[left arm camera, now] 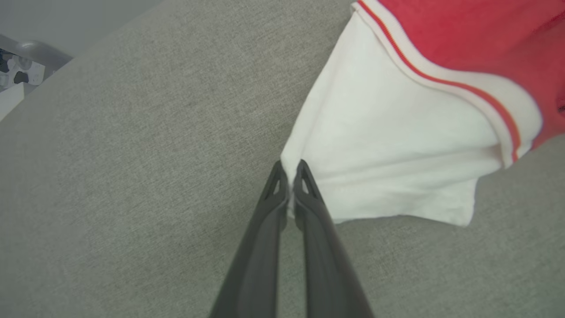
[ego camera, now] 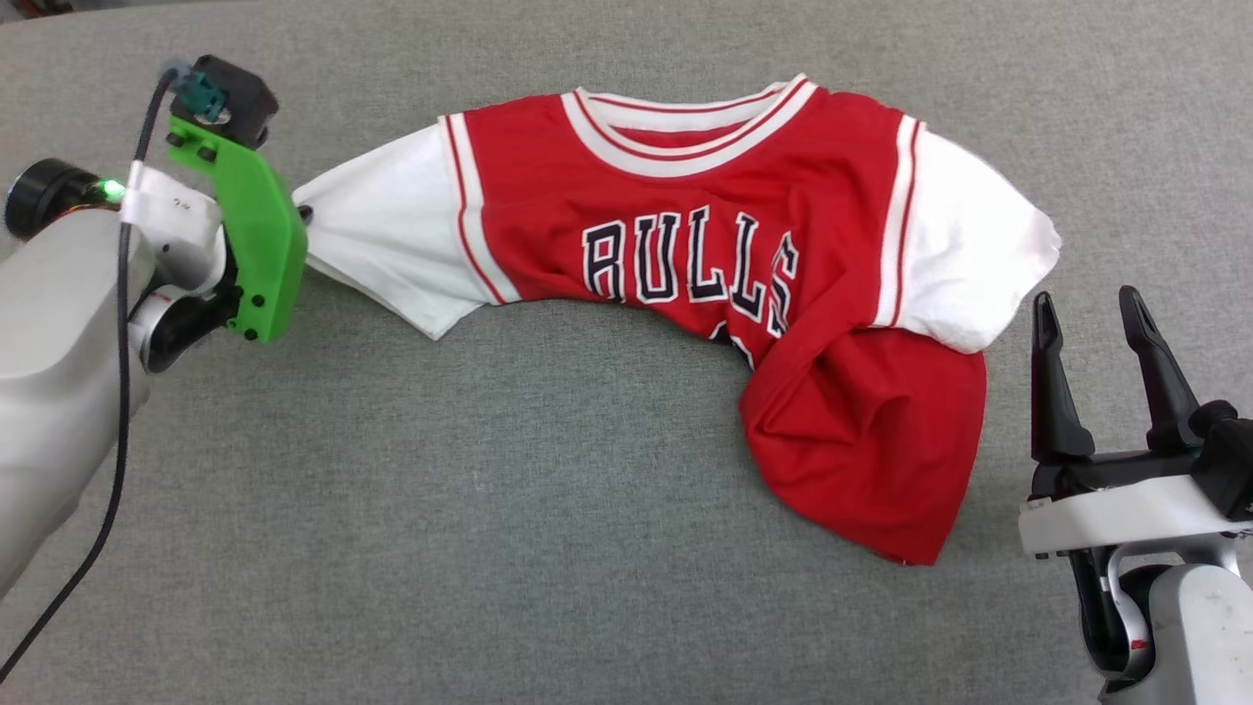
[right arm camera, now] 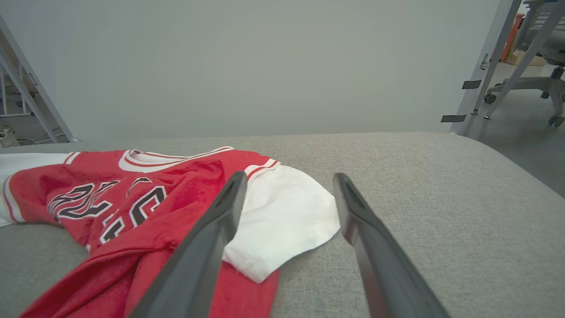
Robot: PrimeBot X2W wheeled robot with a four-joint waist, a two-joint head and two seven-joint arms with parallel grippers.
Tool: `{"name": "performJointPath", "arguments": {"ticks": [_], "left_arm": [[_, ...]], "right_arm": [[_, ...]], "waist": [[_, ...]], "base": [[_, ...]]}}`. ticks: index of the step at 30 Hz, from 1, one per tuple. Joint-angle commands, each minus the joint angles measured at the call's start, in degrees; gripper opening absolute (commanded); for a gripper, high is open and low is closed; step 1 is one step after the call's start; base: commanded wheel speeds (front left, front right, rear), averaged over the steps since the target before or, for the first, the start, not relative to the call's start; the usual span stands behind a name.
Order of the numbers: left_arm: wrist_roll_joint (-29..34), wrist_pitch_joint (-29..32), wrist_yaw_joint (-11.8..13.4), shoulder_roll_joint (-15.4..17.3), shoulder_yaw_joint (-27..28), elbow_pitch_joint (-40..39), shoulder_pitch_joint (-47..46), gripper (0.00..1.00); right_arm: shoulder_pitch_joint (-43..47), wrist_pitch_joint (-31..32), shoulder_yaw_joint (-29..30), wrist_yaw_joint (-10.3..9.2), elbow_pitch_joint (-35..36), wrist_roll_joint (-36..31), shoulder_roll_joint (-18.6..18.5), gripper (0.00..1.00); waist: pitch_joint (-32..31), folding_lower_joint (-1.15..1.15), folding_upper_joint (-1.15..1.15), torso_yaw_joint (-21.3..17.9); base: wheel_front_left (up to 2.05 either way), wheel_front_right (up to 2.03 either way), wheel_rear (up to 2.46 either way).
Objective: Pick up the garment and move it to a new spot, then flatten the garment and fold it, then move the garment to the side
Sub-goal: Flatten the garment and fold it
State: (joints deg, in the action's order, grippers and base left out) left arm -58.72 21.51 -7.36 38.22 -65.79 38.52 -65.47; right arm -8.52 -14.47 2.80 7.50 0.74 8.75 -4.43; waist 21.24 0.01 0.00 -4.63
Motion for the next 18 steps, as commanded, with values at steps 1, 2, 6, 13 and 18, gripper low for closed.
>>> {"name": "performJointPath", "arguments": {"ticks": [1,2,6,13,18], "left_arm": [[-0.1,-0.8,-0.1,1.2,0.4,0.8,1.3,0.0],[-0.3,-1.2,0.0,1.6,0.5,1.2,1.7,0.0],[-1.3,-3.1,0.7,2.6,1.4,2.3,3.2,0.0],[-1.0,-8.1,1.4,2.0,2.2,0.7,4.5,0.0],[0.0,-11.3,2.6,1.4,2.5,-2.7,4.6,0.0]], "right_arm": [[0.6,-0.5,0.4,-0.01,-0.4,0.1,-0.2,1.0],[0.8,-0.5,0.6,-0.01,-0.5,0.2,-0.2,1.0],[1.1,-0.5,2.2,-0.01,-1.2,0.6,-0.8,1.0],[-1.9,0.6,4.2,-0.01,-1.9,0.6,-5.4,1.0],[-7.0,6.7,2.4,-0.01,0.5,1.2,-12.2,1.0]], "waist": [[-1.1,-0.01,0.0,0.9],[-1.2,-0.01,0.0,1.0],[-1.9,-0.01,0.0,1.6],[-3.4,-0.01,0.0,2.5],[-3.9,-0.01,0.0,3.3]], "base": [[0.0,0.0,0.0],[0.0,0.0,0.0],[0.0,0.0,0.0],[0.0,0.0,0.0],[0.0,0.0,0.0]]}}
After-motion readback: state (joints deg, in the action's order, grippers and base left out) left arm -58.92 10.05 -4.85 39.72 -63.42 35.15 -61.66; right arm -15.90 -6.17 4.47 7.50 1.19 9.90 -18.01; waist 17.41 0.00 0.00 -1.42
